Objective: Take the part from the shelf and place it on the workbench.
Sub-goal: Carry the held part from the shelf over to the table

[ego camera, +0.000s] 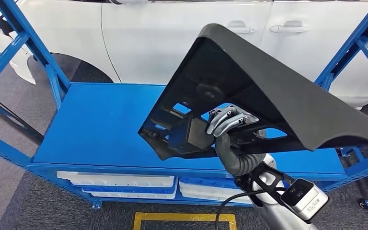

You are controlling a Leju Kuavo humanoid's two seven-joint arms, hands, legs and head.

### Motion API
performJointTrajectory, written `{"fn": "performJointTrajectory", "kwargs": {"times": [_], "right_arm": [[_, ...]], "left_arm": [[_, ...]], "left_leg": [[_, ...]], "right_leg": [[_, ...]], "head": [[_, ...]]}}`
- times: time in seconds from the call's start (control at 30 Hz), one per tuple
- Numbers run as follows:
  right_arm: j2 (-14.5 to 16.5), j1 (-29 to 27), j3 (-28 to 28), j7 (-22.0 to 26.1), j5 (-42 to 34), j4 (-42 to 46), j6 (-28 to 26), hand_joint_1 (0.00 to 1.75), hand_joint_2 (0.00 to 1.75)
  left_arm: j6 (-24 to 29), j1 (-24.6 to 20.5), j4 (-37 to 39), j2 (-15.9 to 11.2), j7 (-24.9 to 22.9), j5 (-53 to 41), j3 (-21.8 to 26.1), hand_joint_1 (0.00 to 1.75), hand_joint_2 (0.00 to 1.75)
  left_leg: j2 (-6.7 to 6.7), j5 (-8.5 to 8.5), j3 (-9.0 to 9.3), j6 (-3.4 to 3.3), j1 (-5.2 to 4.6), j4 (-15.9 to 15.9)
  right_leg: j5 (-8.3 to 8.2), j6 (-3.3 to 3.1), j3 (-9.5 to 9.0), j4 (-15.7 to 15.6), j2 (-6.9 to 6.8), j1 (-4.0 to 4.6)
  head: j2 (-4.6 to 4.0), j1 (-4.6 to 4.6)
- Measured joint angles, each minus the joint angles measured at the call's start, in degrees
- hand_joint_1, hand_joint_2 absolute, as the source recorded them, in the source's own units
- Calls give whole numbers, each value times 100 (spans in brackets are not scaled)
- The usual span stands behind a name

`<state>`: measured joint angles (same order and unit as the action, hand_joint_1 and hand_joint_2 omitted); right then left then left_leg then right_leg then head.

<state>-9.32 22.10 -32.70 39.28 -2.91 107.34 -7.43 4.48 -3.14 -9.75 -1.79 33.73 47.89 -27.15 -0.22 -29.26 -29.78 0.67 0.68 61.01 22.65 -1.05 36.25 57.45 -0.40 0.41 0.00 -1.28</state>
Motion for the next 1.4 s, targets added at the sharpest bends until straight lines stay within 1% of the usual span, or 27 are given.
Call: {"fn": "performJointTrajectory", "kwargs": {"times": [0.07, 0.13, 0.17, 0.23, 0.3, 0.33, 0.37, 0.4, 0.47, 0.53, 0.57, 0.63, 0.67, 0.73, 0.8, 0.83, 0.9, 0.97, 1.03, 1.07, 1.13, 1.17, 1.2, 1.3, 1.33, 1.37, 1.4], "right_arm": [[-21, 9, 31, 0, -43, -19, 73, 175, 175], [-27, 9, 82, -1, -56, -29, 202, 175, 175], [-24, 7, 108, 0, -39, -32, 267, 175, 175], [-5, -1, 135, 0, 33, -33, 335, 175, 175], [42, -27, 138, -1, 111, -33, 351, 175, 175], [73, -43, 137, 0, 151, -33, 349, 175, 175], [104, -57, 137, 0, 184, -32, 344, 175, 175], [133, -66, 137, 0, 215, -31, 337, 175, 175], [181, -74, 138, 1, 276, -26, 315, 175, 175], [224, -91, 142, 2, 349, -7, 273, 175, 175], [238, -108, 143, 2, 386, 4, 242, 175, 175], [255, -147, 143, 1, 445, 15, 190, 175, 175], [264, -157, 141, 0, 464, 17, 177, 175, 175], [287, -164, 136, -1, 482, 16, 170, 175, 175], [309, -158, 121, -1, 475, -2, 193, 175, 175], [316, -151, 111, -1, 463, -18, 209, 175, 175], [324, -120, 98, -1, 427, -62, 228, 175, 175], [329, -76, 93, -1, 403, -98, 229, 175, 175], [337, -38, 91, 0, 397, -116, 229, 175, 175], [342, -23, 89, 0, 397, -124, 229, 175, 175], [349, 0, 84, -1, 396, -145, 229, 175, 175], [351, 7, 83, -1, 396, -157, 229, 175, 175], [353, 12, 82, 0, 395, -166, 229, 175, 175], [352, 18, 79, 0, 379, -191, 223, 175, 175], [352, 18, 78, -1, 365, -197, 218, 175, 175], [351, 17, 76, -1, 348, -201, 213, 175, 175], [351, 17, 75, 0, 334, -201, 209, 175, 175]], "left_arm": [[3, -3, 0, -10, -5, 1, -1, 0, 0], [9, 3, 1, -5, -10, 6, -1, 0, 0], [16, 3, 2, -1, -11, 11, 0, 0, 0], [39, 1, 2, 8, -10, 29, 1, 0, 0], [69, 0, 2, 9, -10, 39, 1, 0, 0], [82, 1, 2, 11, -12, 39, 1, 0, 0], [93, 1, 2, 15, -19, 39, 1, 0, 0], [99, 1, 2, 19, -30, 39, 0, 0, 0], [105, 0, 2, 23, -55, 44, 0, 0, 0], [104, -2, 2, 21, -64, 54, 1, 0, 0], [103, -3, 2, 16, -64, 58, 1, 0, 0], [101, 5, 4, 2, -65, 66, 2, 0, 0], [97, 10, 5, -8, -66, 69, 2, 0, 0], [90, 18, 9, -25, -71, 77, 1, 0, 0], [88, 10, 9, -38, -85, 101, 3, 0, 0], [91, 4, 9, -48, -95, 116, 5, 0, 0], [97, -5, 9, -72, -113, 136, 9, 0, 0], [100, -19, 9, -91, -118, 139, 11, 0, 0], [101, -36, 8, -115, -120, 140, 11, 0, 0], [101, -42, 8, -125, -121, 140, 11, 0, 0], [101, -45, 8, -133, -124, 140, 11, 0, 0], [101, -45, 8, -133, -126, 140, 11, 0, 0], [101, -46, 8, -133, -128, 140, 12, 0, 0], [103, -46, 9, -133, -133, 144, 13, 0, 0], [105, -45, 9, -134, -139, 149, 14, 0, 0], [107, -43, 9, -134, -146, 153, 14, 0, 0], [109, -42, 9, -135, -151, 157, 15, 0, 0]], "left_leg": [[0, -39, 230, -53, -42, -420], [7, 59, 178, -97, -42, -477], [18, 126, 137, -133, -28, -503], [47, 276, 18, -189, -1, -549], [55, 398, -142, -207, -5, -543], [56, 455, -228, -202, -5, -530], [57, 508, -315, -191, -3, -510], [58, 556, -402, -175, 1, -482], [56, 630, -555, -128, 5, -405], [49, 692, -646, -63, -3, -339], [46, 732, -665, -25, -8, -331], [42, 803, -687, 51, 3, -343], [40, 750, -725, 84, 14, -306], [34, 329, -876, 127, 36, 59], [32, -231, -1075, 157, 43, 803], [32, -364, -1128, 166, 45, 1145], [32, -234, -986, 153, 43, 1314], [30, 29, -448, 85, 28, 692], [29, 19, 107, 15, -6, -128], [28, -30, 236, -10, -29, -361], [27, 9, 232, -53, -48, -482], [39, 70, 198, -93, -43, -505], [52, 143, 145, -138, -31, -522], [80, 368, -93, -214, -18, -531], [81, 438, -188, -211, -19, -522], [81, 505, -291, -206, -20, -505], [82, 567, -395, -196, -19, -481]], "right_leg": [[-83, 66, 29, -4, -12, -7], [-142, 135, 49, -16, -12, -26], [-70, 169, 90, 32, -1, -30], [373, 229, 250, 435, 23, -53], [898, 285, 431, 1165, 27, -89], [995, 309, 464, 1464, 26, -107], [952, 328, 417, 1601, 26, -123], [815, 341, 278, 1545, 25, -139], [600, 346, -256, 894, 26, -168], [668, 292, -725, 186, 39, -155], [728, 249, -815, 18, 47, -134], [674, 145, -784, -31, 45, -116], [621, 91, -738, -35, 36, -116], [491, -1, -612, -51, 15, -124], [363, -43, -452, -45, 9, -97], [300, -50, -369, -39, 8, -82], [179, -47, -203, -23, 9, -55], [67, -26, -63, -5, 11, -35], [-31, 20, 16, 2, 3, -17], [-79, 53, 31, -3, -6, -22], [-174, 128, 46, -29, -22, -34], [-143, 161, 73, -5, -14, -44], [-3, 188, 125, 98, -3, -50], [831, 261, 401, 1017, 18, -87], [991, 284, 464, 1374, 18, -99], [1009, 302, 463, 1612, 18, -110], [902, 312, 376, 1670, 18, -121]], "head": [[0, -1], [0, -4], [-1, 7], [-1, 37], [-1, 59], [-1, 62], [-1, 65], [-1, 69], [0, 69], [0, 64], [0, 66], [-1, 76], [-1, 79], [-1, 65], [-1, 53], [-1, 54], [-1, 53], [0, 52], [0, 57], [-1, 52], [-1, 43], [-1, 36], [-1, 45], [-1, 74], [-1, 74], [-1, 74], [-1, 76]]}}
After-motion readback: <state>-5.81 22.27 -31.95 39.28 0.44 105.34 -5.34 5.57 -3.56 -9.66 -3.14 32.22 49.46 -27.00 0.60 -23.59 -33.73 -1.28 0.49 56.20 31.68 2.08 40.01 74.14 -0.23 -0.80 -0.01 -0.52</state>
